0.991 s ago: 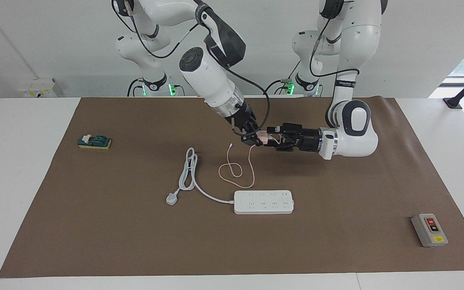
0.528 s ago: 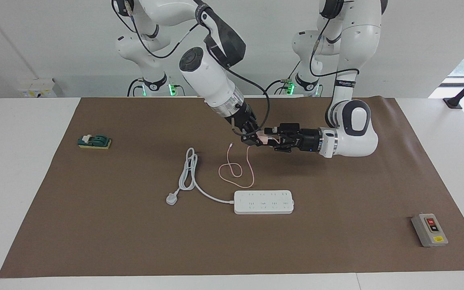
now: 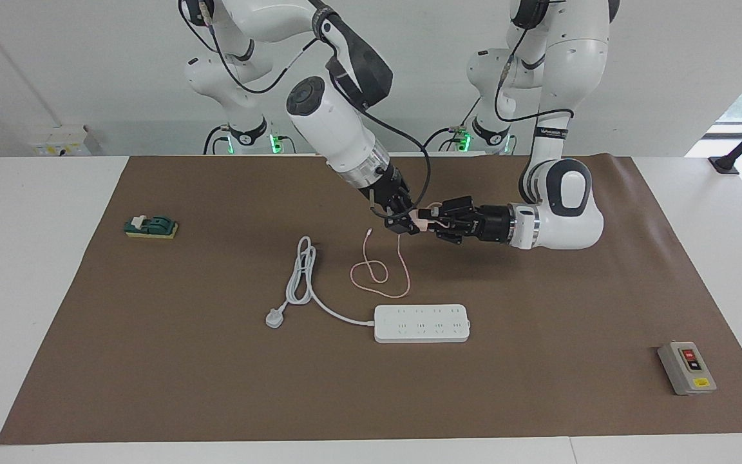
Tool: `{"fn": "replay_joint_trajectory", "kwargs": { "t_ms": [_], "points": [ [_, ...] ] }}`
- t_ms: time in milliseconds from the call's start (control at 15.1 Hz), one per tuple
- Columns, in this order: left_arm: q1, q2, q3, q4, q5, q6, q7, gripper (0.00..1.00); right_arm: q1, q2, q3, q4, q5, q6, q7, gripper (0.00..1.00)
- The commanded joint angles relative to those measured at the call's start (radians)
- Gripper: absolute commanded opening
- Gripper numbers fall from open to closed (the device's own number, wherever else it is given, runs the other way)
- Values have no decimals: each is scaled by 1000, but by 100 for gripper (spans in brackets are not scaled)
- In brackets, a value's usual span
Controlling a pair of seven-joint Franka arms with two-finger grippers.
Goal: Plug charger into power strip
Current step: 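Pass the charger from the right gripper into the left gripper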
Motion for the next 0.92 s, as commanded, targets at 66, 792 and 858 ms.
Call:
{"fn": "replay_joint_trajectory", "kwargs": {
  "t_ms": [66,792,858],
  "points": [
    [-16,-30,13,-38,-20,35,4,0,-7,-23,5,-27,-9,16,-19,27],
    [-7,-50,22,12,188,126,8,0,-149,-98,-7,33,-12,-192,-221,100],
    [-7,-53,21,24,234,160,7,0,-171,-116,-7,30,-13,-220,-277,100]
  ]
}}
